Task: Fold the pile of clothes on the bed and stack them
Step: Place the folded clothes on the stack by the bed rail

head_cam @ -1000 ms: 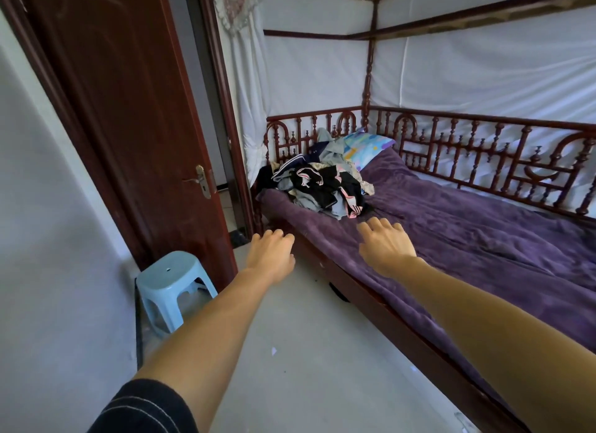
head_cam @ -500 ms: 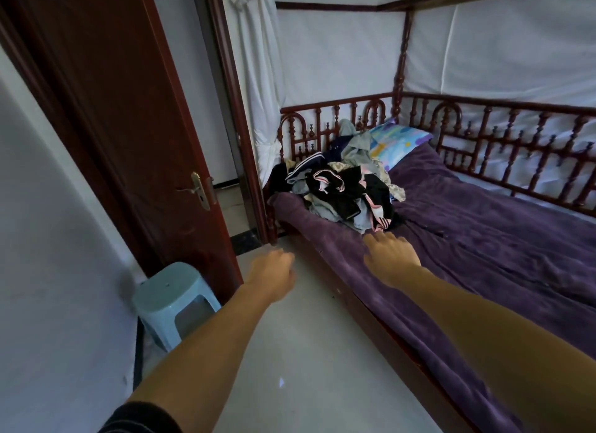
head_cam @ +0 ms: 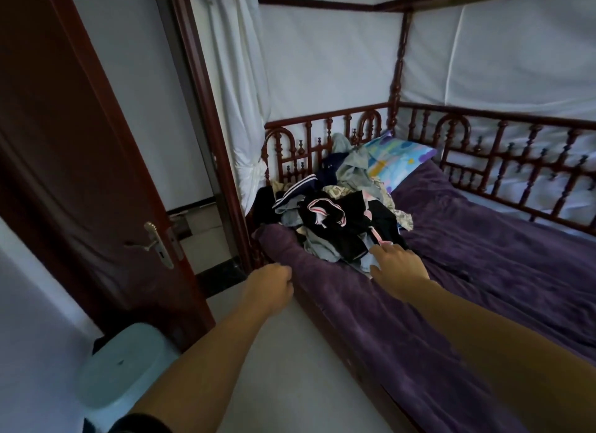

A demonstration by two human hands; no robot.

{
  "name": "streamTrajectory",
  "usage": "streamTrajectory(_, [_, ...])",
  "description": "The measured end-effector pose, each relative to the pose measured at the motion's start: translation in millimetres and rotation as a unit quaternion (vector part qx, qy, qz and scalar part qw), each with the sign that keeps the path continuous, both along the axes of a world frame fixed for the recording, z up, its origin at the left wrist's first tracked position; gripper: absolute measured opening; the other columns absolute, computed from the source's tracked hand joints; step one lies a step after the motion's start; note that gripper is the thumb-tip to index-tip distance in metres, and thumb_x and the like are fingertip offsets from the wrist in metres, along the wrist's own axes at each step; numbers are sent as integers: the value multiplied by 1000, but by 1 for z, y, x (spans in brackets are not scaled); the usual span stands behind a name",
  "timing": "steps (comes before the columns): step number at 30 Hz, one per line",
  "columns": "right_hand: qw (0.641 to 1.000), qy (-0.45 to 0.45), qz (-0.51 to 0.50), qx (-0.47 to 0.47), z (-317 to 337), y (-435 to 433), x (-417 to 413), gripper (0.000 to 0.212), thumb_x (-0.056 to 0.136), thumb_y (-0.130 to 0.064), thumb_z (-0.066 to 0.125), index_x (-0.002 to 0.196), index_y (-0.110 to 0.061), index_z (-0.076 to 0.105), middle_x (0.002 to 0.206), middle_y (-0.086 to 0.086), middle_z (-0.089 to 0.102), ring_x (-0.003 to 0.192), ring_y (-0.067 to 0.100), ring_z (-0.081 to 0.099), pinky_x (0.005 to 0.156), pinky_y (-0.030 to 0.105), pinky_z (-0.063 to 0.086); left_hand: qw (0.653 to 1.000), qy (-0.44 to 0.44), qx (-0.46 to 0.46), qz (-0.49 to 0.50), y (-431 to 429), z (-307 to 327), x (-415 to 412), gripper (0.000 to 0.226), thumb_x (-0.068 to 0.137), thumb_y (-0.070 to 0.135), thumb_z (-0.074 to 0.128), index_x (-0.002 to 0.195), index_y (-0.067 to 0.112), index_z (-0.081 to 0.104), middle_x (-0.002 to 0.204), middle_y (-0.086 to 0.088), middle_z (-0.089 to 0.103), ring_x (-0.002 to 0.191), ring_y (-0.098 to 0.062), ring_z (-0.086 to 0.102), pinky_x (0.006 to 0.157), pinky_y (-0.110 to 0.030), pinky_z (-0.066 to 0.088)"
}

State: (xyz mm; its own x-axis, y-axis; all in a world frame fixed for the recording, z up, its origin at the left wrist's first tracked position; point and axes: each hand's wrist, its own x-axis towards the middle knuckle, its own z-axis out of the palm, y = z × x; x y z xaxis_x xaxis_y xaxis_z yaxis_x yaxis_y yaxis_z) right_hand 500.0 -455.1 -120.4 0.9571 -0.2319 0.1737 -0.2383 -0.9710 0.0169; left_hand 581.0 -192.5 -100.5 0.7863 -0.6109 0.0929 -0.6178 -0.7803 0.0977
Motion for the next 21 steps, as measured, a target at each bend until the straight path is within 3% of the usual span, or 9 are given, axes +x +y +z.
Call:
streamTrajectory(9, [998, 9, -56, 24, -36, -96, 124, 35, 96, -38, 46, 125, -20, 50, 113, 3, 58, 107, 25, 56, 80, 37, 44, 998, 46, -15, -26, -96, -34, 154, 22, 89, 28, 51, 102, 16, 65, 104, -4, 66, 97, -26, 62, 79, -35, 50])
streamTrajectory(18, [995, 64, -59, 46, -96, -193, 270, 37, 94, -36, 46, 127, -18, 47, 117, 4, 56, 107, 24, 55, 80, 35, 44, 997, 73, -6, -40, -188, -79, 311, 20, 88, 32, 52, 96, 18, 64, 99, -2, 65, 95, -23, 61, 72, -32, 43])
streamTrajectory(21, [989, 82, -78, 99, -106, -212, 310, 39, 94, -33, 48, 129, -17, 46, 120, 4, 55, 110, 25, 55, 78, 35, 43, 995, 91, -22, -21, -204, -90, 357, 16, 88, 31, 53, 91, 19, 64, 94, -1, 67, 91, -21, 62, 68, -31, 42])
